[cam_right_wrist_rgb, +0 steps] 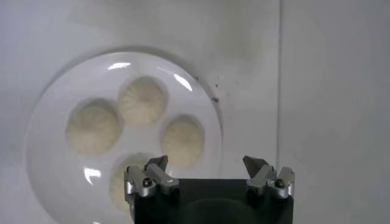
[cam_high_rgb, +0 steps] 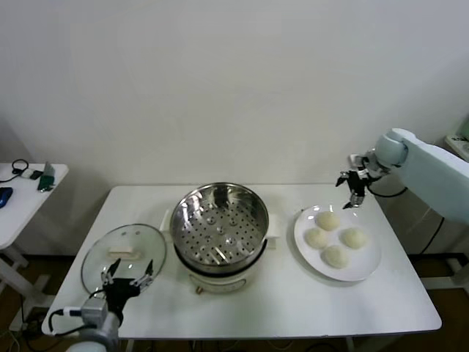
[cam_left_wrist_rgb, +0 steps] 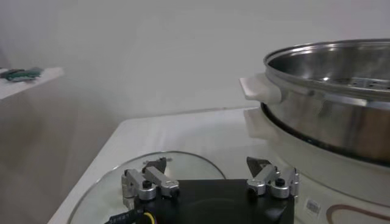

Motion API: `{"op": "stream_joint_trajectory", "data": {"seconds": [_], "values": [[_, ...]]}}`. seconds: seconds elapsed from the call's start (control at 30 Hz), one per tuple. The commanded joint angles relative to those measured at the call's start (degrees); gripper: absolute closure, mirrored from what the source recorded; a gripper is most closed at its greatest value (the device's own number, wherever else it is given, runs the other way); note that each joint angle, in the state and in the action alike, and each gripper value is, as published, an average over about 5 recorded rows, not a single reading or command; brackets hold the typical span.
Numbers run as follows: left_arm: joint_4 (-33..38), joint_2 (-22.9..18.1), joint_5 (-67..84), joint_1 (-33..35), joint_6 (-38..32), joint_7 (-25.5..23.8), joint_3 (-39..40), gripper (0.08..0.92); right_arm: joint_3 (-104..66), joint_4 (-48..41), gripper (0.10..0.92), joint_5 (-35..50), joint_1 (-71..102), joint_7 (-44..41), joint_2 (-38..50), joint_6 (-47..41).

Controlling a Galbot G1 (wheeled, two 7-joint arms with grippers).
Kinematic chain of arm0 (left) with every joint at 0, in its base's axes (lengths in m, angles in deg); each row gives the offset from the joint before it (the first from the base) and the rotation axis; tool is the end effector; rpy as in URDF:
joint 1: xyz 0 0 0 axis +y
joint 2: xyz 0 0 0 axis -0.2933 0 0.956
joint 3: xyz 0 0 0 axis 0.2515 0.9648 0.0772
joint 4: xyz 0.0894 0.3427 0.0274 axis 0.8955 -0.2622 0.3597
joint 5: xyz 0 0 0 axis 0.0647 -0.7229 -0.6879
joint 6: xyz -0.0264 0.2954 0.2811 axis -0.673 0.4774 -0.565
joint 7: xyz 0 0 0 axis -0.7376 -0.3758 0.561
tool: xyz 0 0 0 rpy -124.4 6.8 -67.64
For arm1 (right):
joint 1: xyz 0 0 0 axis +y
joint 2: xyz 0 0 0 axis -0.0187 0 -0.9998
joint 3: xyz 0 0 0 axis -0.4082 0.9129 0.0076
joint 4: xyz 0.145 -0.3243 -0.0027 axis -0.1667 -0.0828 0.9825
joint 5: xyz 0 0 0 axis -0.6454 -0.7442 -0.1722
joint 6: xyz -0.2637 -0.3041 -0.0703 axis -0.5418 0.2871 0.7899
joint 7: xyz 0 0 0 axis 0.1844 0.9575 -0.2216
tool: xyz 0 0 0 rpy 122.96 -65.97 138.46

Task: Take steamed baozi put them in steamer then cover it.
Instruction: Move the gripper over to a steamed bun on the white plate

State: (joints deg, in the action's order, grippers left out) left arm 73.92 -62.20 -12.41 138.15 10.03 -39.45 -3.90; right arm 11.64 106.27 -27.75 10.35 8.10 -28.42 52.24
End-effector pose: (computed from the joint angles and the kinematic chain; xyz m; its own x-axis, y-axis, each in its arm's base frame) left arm 0.2287 0.0903 -0.3200 -0.9221 -0.0529 0.3834 -0.0147 0.9947 0.1021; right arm 0.6762 -0.1916 -0.1363 -0.2051 -0.0999 0.9736 -0.9780 -0.0169 -0.2078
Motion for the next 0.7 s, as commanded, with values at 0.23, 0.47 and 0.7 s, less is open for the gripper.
{"op": "stream_joint_trajectory", "data": {"seconds": [0.23,0.47,0.7], "values": [[-0.76,0.15,-0.09,0.11,-0.11,-0.1,-0.49,0.177,-7.91,-16.16,0.203,-8.4,8.61,-4.25,-10.77,3.22],[-1.81,0.42,-0.22,-0.15,-0.57,-0.14,-0.1,0.177,-14.09,-20.12,0.203,-16.49,11.42,-1.92,-13.05,5.34],[-2.44,0.6,-0.27,-0.66,-0.68,-0.16,0.32,0.177,-17.54,-21.89,0.203,-18.72,12.26,1.14,-13.91,6.07]]}}
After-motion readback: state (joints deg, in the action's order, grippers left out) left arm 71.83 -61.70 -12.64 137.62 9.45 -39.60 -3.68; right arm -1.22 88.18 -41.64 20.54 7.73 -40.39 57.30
